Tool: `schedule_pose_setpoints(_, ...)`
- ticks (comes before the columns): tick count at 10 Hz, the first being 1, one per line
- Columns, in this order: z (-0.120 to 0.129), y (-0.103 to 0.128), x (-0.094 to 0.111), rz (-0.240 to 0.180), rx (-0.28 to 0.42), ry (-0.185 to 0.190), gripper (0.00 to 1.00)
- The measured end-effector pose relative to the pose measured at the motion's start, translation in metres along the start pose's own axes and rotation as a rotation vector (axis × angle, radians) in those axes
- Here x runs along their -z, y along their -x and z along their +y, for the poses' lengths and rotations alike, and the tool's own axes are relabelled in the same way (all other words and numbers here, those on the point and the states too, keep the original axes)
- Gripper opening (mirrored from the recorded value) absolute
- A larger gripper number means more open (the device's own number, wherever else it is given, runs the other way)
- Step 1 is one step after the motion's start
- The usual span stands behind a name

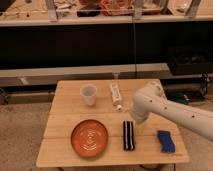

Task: Place the eraser in the ceramic cup

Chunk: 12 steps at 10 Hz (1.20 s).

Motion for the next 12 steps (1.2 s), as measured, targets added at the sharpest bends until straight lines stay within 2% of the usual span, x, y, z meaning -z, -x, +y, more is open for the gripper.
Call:
schedule_pose_setpoints(5,0.013,0.01,-0.024,0.004,0.146,0.047,0.8)
schedule_pose_setpoints(12,0.03,0.018,-0.035,0.007,0.303,0.077,0.8)
